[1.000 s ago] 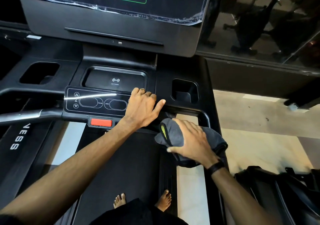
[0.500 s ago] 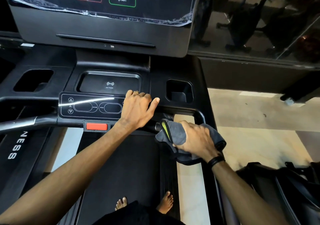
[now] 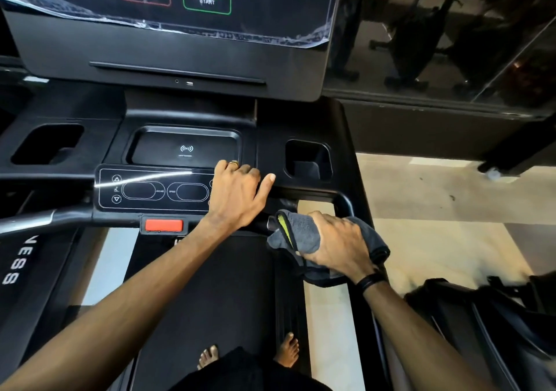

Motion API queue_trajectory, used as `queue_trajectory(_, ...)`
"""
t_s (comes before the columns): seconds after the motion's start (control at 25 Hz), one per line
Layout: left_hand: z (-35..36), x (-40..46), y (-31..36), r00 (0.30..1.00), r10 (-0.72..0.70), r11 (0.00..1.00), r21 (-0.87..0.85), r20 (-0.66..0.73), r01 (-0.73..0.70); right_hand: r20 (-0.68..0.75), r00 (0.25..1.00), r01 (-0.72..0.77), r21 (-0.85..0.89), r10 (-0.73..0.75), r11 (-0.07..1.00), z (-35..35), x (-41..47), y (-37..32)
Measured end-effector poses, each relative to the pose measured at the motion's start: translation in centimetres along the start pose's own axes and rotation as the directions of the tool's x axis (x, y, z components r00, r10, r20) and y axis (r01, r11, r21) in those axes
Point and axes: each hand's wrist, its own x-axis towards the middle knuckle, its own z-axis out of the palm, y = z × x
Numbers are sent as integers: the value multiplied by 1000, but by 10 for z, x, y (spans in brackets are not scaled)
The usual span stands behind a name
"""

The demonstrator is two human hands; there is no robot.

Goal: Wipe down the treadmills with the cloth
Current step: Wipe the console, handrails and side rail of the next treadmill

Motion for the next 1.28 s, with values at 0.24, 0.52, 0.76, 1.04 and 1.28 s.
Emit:
queue_trajectory(0.24,-1,0,-3,999,23,1000,15,40,-23,-50,999,4,-22,-5,1000,7,-4,0)
queue_trajectory(0.52,-8,6,-10,991,77,994,-91,109,-67,-139,989,38,-45,-44,998,17,7,-23)
queue_trajectory(0.76,-6,8,-8,986,107,993,-53,126,-101,-175,985,-3,-77,-11,997,20,33,-91)
queue_trajectory(1.04,-10,5,-16,977,167,985,-74,131,-158,-190,982,5,0,-5,1000,22,14,-62)
queue_trajectory(1.28,-16,3,-21,962,214,975,-104,169,-198,-184,982,-17,159,47,987,9,-34,-14)
